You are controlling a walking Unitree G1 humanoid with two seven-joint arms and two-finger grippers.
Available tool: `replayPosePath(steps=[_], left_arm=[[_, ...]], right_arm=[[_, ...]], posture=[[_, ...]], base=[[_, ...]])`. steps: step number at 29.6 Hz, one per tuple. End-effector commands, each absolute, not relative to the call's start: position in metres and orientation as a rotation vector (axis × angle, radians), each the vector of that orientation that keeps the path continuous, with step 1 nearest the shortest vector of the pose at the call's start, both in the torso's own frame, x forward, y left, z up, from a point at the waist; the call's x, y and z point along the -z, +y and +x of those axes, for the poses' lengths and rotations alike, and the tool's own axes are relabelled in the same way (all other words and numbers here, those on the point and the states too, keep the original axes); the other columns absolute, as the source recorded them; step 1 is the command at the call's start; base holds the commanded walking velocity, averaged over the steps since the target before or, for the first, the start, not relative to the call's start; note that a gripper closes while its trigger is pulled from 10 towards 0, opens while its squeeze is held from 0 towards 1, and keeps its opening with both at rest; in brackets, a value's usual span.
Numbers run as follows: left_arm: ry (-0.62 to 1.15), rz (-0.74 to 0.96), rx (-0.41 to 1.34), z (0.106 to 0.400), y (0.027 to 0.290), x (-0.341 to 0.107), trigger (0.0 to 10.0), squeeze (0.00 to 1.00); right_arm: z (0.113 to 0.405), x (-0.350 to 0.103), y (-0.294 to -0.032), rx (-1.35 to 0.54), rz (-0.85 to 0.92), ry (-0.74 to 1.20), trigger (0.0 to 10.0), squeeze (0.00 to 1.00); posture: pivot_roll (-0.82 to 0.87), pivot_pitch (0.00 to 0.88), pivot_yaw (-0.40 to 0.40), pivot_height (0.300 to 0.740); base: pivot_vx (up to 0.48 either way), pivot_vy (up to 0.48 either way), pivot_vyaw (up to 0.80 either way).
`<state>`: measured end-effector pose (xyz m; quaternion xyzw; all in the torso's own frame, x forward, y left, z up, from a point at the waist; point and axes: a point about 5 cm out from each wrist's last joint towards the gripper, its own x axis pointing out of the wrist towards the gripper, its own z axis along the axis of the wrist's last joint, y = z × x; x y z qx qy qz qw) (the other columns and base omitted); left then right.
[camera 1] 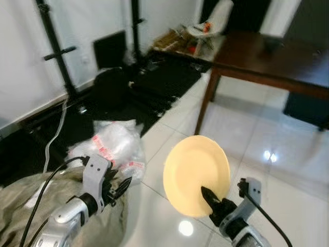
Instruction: Setting the table
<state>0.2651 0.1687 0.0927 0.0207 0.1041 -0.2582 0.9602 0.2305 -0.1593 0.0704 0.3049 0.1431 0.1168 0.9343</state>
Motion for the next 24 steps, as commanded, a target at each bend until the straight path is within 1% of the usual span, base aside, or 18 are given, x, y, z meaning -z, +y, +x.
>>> replayPosePath(steps=[1,6,11,13,17,24], left_arm=[[0.231,0.054,0.513,0.264,0.171,-0.088,10.0,0.0],[0.224,0.042,0.485,0.263,0.172,-0.088,10.0,0.0],[0.218,0.043,0.424,0.258,0.186,-0.09,10.0,0.0],[0.206,0.038,0.388,0.258,0.193,-0.093,10.0,0.0],[0.189,0.032,0.366,0.259,0.195,-0.097,10.0,0.0],[0.181,0.034,0.356,0.261,0.192,-0.099,10.0,0.0]], right_arm=[[0.233,-0.075,-0.16,-0.224,0.633,0.262,10.0,0.0],[0.24,-0.078,-0.16,-0.211,0.624,0.245,10.0,0.0],[0.25,-0.084,-0.161,-0.235,0.571,0.231,10.0,0.0],[0.26,-0.091,-0.163,-0.241,0.563,0.206,10.0,0.0],[0.27,-0.1,-0.165,-0.273,0.542,0.187,10.0,0.0],[0.271,-0.102,-0.164,-0.282,0.549,0.187,10.0,0.0]], posture=[[-0.02,0.006,0.069,0.74],[-0.01,0.005,0.072,0.74],[0.0,0.007,0.057,0.74],[0.01,0.007,0.05,0.74],[0.01,0.008,0.042,0.74],[0.0,0.008,0.037,0.74]], base=[[0.0,0.0,-0.8],[0.0,0.0,-0.8],[0.0,0.0,-0.8],[0.0,0.0,0.0],[0.0,0.0,0.0],[0.0,0.0,0.0]])
